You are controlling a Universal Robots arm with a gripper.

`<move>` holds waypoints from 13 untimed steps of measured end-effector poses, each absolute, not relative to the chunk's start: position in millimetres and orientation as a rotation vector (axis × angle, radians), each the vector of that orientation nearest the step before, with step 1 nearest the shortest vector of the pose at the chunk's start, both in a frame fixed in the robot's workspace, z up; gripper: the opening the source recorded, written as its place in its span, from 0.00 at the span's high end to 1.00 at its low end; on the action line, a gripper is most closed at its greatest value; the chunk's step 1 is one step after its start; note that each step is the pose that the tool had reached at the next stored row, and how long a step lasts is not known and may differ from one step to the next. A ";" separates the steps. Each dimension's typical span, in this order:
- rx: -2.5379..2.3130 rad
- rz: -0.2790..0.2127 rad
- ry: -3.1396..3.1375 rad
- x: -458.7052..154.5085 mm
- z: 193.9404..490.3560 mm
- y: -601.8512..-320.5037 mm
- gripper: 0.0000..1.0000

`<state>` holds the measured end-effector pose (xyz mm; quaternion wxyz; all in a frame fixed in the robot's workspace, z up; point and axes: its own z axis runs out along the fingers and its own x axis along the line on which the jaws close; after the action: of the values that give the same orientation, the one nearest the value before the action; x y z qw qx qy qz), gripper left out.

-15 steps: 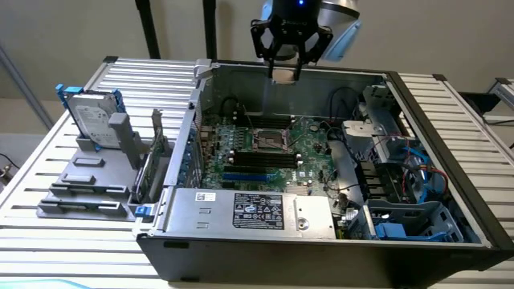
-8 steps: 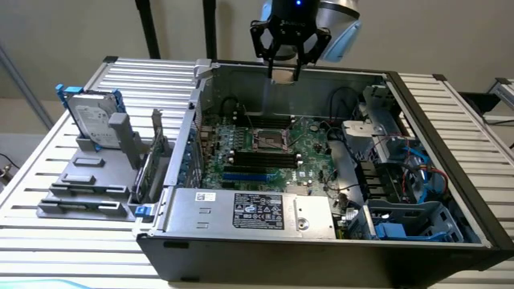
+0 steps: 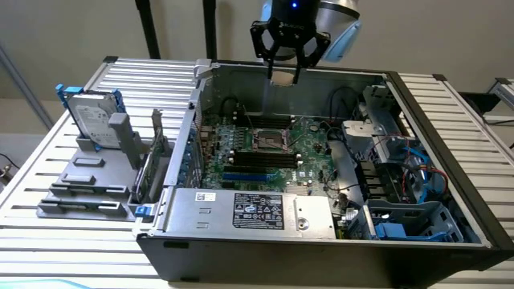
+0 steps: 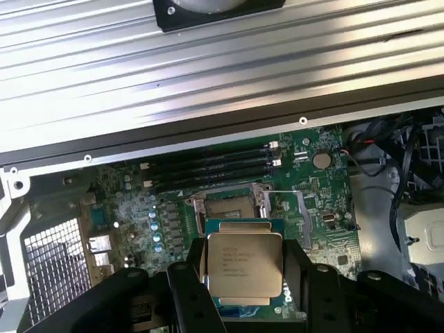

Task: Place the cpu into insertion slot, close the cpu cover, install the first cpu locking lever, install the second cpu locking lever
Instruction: 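Place the cpu into insertion slot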

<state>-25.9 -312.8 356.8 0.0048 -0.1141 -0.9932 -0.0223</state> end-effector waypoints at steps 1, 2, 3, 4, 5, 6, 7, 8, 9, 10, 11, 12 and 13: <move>-0.386 -0.070 -3.108 -25.9 356.3 -312.8 0.45; -0.413 -0.070 -3.105 -25.9 355.9 -312.8 0.45; -0.441 -0.070 -3.101 -25.9 355.4 -312.8 0.45; -0.472 -0.070 -3.097 -25.9 355.0 -312.8 0.45; -0.500 -0.071 -3.093 -25.9 354.5 -312.8 0.45; -0.527 -0.071 -3.089 -25.9 354.1 -312.8 0.45; -0.554 -0.071 -3.085 -25.9 353.6 -312.8 0.45; -0.582 -0.071 -3.080 -25.9 353.1 -312.8 0.45; -0.610 -0.071 -3.075 -25.9 352.7 -312.8 0.45; -0.640 -0.071 -3.069 -25.9 352.2 -312.8 0.45; -0.668 -0.071 -3.064 -25.9 351.7 -312.8 0.45; -0.696 -0.071 -3.058 -25.9 351.3 -312.8 0.45; -0.723 -0.071 -3.052 -25.9 350.8 -312.8 0.45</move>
<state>-25.9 -312.8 350.8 0.0021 -0.2305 -0.9728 -0.0228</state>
